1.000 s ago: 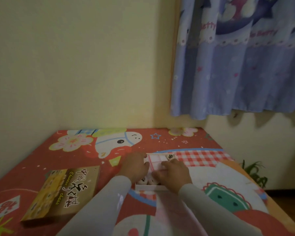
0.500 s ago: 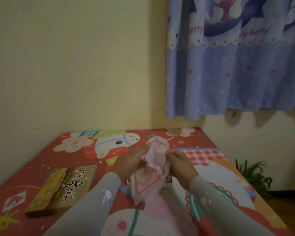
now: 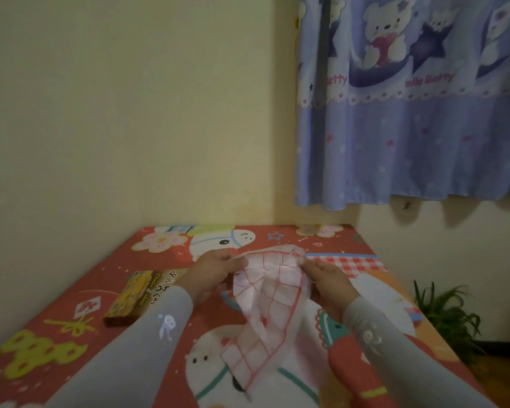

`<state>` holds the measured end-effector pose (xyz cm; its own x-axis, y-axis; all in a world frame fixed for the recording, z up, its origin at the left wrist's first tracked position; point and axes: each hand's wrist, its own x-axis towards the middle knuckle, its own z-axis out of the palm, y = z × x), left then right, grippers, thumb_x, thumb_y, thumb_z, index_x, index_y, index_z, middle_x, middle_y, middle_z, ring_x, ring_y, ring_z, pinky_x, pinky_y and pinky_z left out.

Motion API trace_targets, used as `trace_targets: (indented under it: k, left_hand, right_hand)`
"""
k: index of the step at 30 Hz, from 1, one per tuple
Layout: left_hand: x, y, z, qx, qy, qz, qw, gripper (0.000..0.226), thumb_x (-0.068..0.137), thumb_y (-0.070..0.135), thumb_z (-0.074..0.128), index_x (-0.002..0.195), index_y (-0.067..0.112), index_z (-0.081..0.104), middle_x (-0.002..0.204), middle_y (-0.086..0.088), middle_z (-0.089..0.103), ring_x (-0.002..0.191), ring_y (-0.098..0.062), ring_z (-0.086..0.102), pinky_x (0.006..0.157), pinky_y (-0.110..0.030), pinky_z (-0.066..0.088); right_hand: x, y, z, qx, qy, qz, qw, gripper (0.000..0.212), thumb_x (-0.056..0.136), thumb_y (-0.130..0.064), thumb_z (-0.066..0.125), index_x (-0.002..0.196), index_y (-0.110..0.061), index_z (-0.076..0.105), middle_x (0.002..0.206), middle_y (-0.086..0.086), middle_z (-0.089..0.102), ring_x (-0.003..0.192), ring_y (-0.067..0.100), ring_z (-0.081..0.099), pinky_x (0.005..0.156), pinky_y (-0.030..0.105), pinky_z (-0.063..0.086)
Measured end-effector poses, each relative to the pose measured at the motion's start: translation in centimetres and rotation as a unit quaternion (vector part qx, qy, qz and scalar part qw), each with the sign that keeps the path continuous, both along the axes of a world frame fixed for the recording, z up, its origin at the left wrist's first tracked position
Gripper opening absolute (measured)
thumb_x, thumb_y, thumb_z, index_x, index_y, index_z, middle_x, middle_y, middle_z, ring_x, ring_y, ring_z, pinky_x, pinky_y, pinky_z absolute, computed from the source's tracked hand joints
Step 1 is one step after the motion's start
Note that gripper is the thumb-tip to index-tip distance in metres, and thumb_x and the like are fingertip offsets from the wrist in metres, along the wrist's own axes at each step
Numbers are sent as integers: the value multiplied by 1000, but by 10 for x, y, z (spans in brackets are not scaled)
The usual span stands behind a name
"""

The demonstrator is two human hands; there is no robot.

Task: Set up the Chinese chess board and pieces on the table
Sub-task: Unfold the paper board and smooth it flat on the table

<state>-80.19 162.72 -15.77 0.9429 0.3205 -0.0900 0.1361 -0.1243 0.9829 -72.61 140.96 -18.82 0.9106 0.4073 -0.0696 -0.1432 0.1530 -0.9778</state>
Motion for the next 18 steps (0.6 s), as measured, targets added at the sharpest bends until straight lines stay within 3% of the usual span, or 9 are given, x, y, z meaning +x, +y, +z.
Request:
trace_targets:
  k: [3, 6, 10, 14, 16, 18]
  left_hand:
    - [-13, 2, 2, 18, -6, 16, 1000, 22, 87, 24, 69, 91, 3, 65, 83, -17, 65, 73, -24, 59, 68, -37, 46]
    - [-21, 0, 7, -3, -9, 14, 1000, 24, 94, 25, 60, 96, 1, 66, 85, -15, 65, 71, -22, 58, 61, -27, 50]
    - [-23, 1, 17, -45, -17, 40, 998, 23, 97, 24, 56, 97, 3, 65, 87, -12, 67, 69, -21, 64, 56, -26, 55]
    - [-22, 0, 21, -62, -29, 81, 994, 18, 96, 20, 56, 96, 5, 65, 86, -11, 69, 70, -22, 64, 58, -28, 53]
    - [-19, 2, 18, 52, -80, 175, 980, 19, 93, 23, 57, 101, 7, 64, 91, -8, 68, 77, -21, 61, 68, -29, 48]
    - [-24, 0, 19, 221, -176, 273, 920, 18, 90, 29, 60, 99, 14, 63, 92, -2, 65, 81, -16, 58, 70, -26, 41]
  right_hand:
    - [-9, 6, -2, -12, -5, -7, 1000, 37, 90, -33, 62, 105, 0, 69, 102, 19, 72, 86, 26, 67, 80, 37, 58]
    - [-16, 10, -1, -7, -14, -22, 1000, 43, 87, -41, 63, 104, -2, 70, 97, 15, 73, 85, 27, 67, 83, 40, 58]
    - [-23, 11, 2, -16, -26, 44, 999, 44, 92, -50, 51, 106, -13, 71, 100, 9, 74, 95, 27, 70, 89, 41, 55]
    - [-29, 17, -3, -31, -45, 25, 998, 30, 94, -24, 58, 109, 0, 67, 98, 14, 73, 88, 27, 70, 75, 35, 58]
    - [-29, 20, -2, -15, -24, -5, 1000, 26, 95, -20, 57, 106, 0, 68, 97, 17, 73, 84, 29, 70, 69, 34, 58]
    - [-28, 23, 2, -1, -8, -18, 1000, 25, 95, -22, 57, 104, -2, 69, 98, 19, 73, 88, 34, 69, 78, 42, 59]
